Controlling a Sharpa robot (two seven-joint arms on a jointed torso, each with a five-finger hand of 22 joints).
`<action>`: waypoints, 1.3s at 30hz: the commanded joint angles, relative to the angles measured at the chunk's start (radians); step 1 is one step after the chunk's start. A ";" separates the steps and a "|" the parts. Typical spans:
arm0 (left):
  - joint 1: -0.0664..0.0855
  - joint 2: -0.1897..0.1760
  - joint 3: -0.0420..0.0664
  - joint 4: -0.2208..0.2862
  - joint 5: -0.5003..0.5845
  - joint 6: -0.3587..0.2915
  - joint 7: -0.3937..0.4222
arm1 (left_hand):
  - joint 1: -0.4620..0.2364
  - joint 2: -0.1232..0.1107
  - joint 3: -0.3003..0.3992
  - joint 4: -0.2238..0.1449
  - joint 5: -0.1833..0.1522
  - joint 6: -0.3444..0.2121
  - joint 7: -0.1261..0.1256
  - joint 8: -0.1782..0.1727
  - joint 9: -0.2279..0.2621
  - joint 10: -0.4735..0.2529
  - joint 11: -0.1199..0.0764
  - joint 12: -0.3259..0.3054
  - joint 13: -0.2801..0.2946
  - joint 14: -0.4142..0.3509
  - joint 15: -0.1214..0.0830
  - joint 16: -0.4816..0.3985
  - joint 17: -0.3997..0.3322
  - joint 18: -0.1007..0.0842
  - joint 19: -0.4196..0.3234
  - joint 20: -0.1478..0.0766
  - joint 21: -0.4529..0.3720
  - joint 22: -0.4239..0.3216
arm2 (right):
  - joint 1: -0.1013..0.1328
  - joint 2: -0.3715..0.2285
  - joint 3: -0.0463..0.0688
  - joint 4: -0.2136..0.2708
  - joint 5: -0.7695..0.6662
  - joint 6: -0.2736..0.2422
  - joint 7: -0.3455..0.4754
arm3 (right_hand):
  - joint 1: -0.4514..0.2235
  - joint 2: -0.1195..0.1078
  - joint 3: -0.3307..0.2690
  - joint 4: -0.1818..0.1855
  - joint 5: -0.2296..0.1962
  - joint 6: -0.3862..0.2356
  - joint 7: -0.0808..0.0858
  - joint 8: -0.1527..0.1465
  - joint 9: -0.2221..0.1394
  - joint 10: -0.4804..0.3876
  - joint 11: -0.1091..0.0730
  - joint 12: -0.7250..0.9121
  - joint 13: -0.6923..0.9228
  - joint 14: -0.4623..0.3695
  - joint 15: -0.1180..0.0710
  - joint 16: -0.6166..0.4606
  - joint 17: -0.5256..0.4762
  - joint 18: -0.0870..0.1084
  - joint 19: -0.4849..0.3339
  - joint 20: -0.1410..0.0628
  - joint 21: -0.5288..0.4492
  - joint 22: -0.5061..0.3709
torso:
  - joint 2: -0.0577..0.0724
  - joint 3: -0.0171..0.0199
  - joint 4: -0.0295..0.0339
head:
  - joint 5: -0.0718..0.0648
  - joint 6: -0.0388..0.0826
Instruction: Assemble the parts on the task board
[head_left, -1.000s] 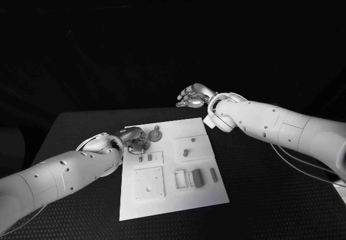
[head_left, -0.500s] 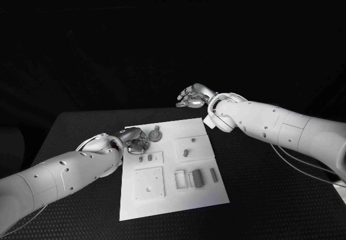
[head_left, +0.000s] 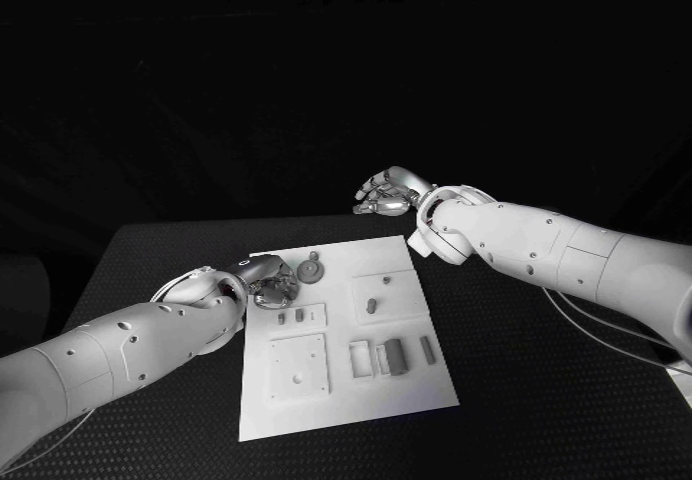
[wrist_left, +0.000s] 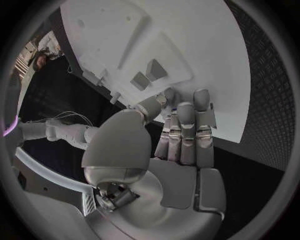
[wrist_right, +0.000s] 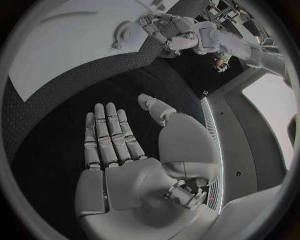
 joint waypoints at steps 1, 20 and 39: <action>-0.008 -0.008 -0.005 -0.012 -0.008 0.041 -0.031 | -0.001 -0.013 -0.008 0.000 -0.005 -0.007 -0.004 -0.005 -0.002 -0.011 0.003 0.007 0.002 -0.006 0.002 0.006 -0.002 0.057 -0.008 0.002 0.004 0.023 | 0.000 -0.001 0.000 0.001 -0.001 0.006 0.010 | 0.010 -0.003 -0.006 0.000 0.004 -0.006 0.027 0.006 -0.001 0.006 0.002 -0.004 -0.001 0.002 0.005 -0.005 0.001 -0.017 0.000 -0.002 -0.003 0.002 | 0.000 0.0005 -0.0004 | 0.000 0.000; -0.007 -0.044 -0.002 -0.037 -0.008 0.020 -0.035 | 0.003 -0.022 -0.019 -0.001 -0.006 -0.028 -0.011 -0.010 -0.007 -0.017 0.001 0.022 0.009 -0.005 0.001 0.017 -0.003 0.060 -0.007 0.002 0.014 0.023 | 0.000 -0.009 0.000 0.003 -0.003 0.010 0.008 | 0.013 -0.003 -0.005 -0.003 0.005 -0.006 0.026 0.006 -0.002 0.007 0.002 -0.004 -0.003 0.003 0.005 -0.006 0.003 -0.017 0.001 -0.003 -0.005 0.004 | 0.000 -0.0006 0.0004 | -0.002 0.002; 0.036 -0.177 0.065 0.049 0.485 -0.052 -0.001 | -0.022 -0.021 -0.023 0.005 -0.004 -0.013 0.010 0.012 -0.006 -0.053 0.007 0.073 0.033 -0.037 0.007 -0.003 -0.025 0.052 -0.043 0.010 0.000 0.018 | -0.035 -0.043 0.000 0.028 -0.319 0.169 -0.037 | 0.097 0.045 0.029 -0.093 0.005 0.070 0.002 0.050 0.012 0.096 -0.034 0.034 -0.011 0.196 -0.085 0.072 0.091 0.050 0.216 -0.017 0.032 0.035 | -0.013 -0.0071 -0.0001 | 0.008 0.023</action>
